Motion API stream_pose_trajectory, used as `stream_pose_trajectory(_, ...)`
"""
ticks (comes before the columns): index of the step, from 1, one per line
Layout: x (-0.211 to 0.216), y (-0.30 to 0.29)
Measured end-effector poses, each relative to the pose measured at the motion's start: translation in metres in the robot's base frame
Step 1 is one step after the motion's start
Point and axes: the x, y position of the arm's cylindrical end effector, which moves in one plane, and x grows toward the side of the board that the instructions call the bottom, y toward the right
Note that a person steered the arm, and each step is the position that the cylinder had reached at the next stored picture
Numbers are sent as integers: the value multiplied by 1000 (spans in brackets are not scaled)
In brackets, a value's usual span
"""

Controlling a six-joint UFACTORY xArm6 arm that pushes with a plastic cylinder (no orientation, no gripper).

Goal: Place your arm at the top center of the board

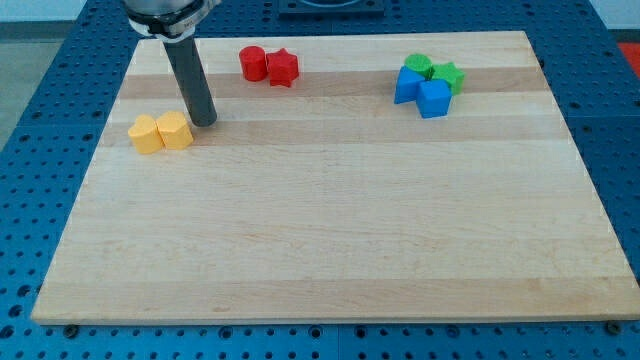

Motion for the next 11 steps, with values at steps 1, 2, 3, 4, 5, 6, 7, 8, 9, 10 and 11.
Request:
stream_pose_trajectory(1,7,13)
stream_pose_trajectory(2,11,45)
stream_pose_trajectory(3,3,77)
stream_pose_trajectory(4,-8,99)
stream_pose_trajectory(5,-32,102)
stream_pose_trajectory(6,-59,103)
stream_pose_trajectory(7,-79,124)
stream_pose_trajectory(8,-85,146)
stream_pose_trajectory(9,-85,172)
stream_pose_trajectory(10,-85,198)
stream_pose_trajectory(11,-85,209)
